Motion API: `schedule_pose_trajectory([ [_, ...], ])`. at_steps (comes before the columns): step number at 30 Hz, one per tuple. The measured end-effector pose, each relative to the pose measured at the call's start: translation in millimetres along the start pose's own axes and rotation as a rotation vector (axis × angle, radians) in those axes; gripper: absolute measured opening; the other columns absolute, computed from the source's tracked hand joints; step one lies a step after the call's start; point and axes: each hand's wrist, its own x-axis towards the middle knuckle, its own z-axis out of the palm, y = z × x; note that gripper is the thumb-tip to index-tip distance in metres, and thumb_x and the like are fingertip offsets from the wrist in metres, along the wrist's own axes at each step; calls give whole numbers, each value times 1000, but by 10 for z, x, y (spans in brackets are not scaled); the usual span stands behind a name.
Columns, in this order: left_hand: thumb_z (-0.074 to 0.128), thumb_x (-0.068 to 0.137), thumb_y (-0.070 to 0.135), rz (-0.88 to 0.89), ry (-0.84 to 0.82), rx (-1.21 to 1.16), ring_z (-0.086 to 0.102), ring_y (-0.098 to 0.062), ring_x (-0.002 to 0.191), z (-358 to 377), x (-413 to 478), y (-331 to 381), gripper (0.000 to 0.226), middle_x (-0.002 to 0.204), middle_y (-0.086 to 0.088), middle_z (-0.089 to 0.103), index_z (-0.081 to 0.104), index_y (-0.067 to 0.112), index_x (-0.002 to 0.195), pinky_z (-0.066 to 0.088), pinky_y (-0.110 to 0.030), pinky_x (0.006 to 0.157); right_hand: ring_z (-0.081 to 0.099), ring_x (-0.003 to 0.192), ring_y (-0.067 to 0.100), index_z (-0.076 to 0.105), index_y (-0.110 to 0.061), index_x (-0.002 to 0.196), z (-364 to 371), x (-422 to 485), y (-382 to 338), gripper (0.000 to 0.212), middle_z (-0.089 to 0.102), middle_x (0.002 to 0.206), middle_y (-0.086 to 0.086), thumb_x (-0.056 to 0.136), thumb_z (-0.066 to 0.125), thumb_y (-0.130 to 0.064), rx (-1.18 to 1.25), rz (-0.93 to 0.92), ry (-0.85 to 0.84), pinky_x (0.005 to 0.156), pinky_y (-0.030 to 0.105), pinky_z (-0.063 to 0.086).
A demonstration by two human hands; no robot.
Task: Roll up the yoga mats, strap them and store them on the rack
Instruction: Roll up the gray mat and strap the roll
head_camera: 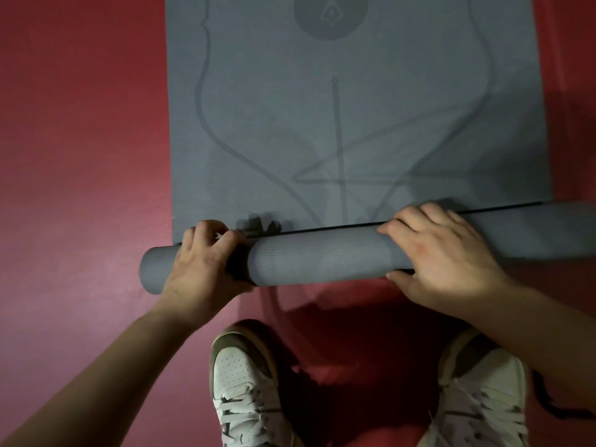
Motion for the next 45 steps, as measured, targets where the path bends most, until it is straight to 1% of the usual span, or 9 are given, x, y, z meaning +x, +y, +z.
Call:
schedule_pose_trajectory([
  [7, 92, 59, 35, 80, 38, 33, 55, -29, 89, -56, 33, 15, 69, 101, -4, 60, 62, 15, 118, 50, -43, 73, 54, 99, 25, 56, -22, 111, -29, 10, -11, 55, 60, 103, -3, 63, 75, -42, 20, 16, 49, 82, 40, 46],
  [17, 89, 65, 32, 28, 22, 12, 49, -32, 101, -82, 54, 0, 62, 119, -7, 52, 64, 20, 121, 50, -51, 82, 51, 98, 25, 65, -22, 108, -50, 57, 52, 50, 56, 104, -1, 64, 77, -43, 75, 60, 69, 82, 38, 42],
  [22, 76, 72, 35, 86, 53, 57, 50, -31, 90, -121, 116, 6, 52, 100, -6, 55, 66, 18, 121, 50, -49, 74, 58, 93, 26, 65, -20, 110, -71, 69, 50, 45, 64, 100, -2, 71, 68, -41, 48, 34, 120, 80, 38, 45],
  [27, 87, 69, 17, 64, 59, 78, 55, -33, 90, -125, 142, -11, 51, 97, -8, 60, 65, 11, 115, 50, -48, 73, 61, 93, 29, 64, -19, 108, -69, 96, 68, 40, 66, 100, 0, 74, 75, -36, 55, 43, 145, 79, 40, 49],
  [30, 73, 79, 25, 74, 80, 79, 56, -33, 90, -109, 139, -8, 42, 99, -7, 60, 65, 11, 118, 49, -47, 74, 62, 102, 28, 65, -18, 116, -22, 79, 81, 38, 67, 112, 0, 82, 65, -37, 73, 49, 175, 86, 39, 50],
  [33, 51, 85, 40, 53, 70, 71, 56, -31, 97, -93, 122, 10, 51, 109, -6, 61, 63, 12, 125, 50, -47, 81, 60, 112, 25, 64, -18, 122, -10, 73, 96, 47, 66, 122, 1, 80, 60, -41, 82, 52, 170, 93, 38, 46],
  [35, 62, 82, 49, 67, 52, 113, 54, -31, 104, -63, 91, 1, 62, 118, -7, 58, 59, 10, 130, 48, -48, 90, 57, 117, 25, 61, -19, 126, -15, 70, 112, 57, 63, 127, 1, 77, 68, -47, 62, 43, 133, 98, 37, 42],
  [39, 94, 44, 49, 42, -18, 296, 49, -39, 115, 96, 79, 42, 113, 124, -18, 52, 48, 2, 136, 38, -58, 106, 53, 122, 29, 55, -14, 131, 20, 97, 104, 90, 58, 132, 6, 54, 87, -47, -16, 42, 23, 105, 39, 36],
  [45, 88, 64, 37, 48, 137, 297, 53, -38, 101, 171, 215, 50, 78, 112, -16, 56, 54, 2, 125, 42, -53, 97, 59, 100, 33, 55, -12, 117, -32, 255, 33, 70, 62, 108, 8, 55, 84, -26, -64, 42, 65, 89, 43, 48],
])
